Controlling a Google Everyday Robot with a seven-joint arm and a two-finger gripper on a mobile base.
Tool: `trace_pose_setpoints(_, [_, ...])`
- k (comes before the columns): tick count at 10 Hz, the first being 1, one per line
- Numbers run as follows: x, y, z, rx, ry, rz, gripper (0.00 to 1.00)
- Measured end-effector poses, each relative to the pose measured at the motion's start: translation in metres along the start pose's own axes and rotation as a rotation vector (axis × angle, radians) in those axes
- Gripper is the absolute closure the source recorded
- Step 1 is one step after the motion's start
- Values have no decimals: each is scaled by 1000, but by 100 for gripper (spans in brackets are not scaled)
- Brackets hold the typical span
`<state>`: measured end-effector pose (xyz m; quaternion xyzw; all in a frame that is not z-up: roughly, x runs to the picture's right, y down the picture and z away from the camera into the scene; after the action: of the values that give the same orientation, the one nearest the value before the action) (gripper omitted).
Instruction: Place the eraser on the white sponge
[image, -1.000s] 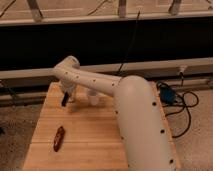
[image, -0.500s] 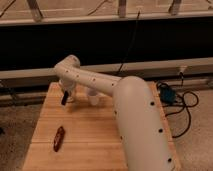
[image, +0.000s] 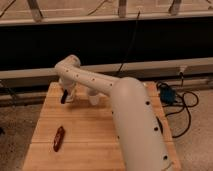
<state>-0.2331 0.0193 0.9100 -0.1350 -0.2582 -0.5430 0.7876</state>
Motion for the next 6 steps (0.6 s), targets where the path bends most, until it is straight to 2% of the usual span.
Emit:
trace_pose_setpoints(3, [2,-3,10,12,-14,7,29])
trace_pose_setpoints(4, [3,-4,13,17,-17,10,22])
trace_pose_setpoints(6, [4,-4,17,22,-23,16,20])
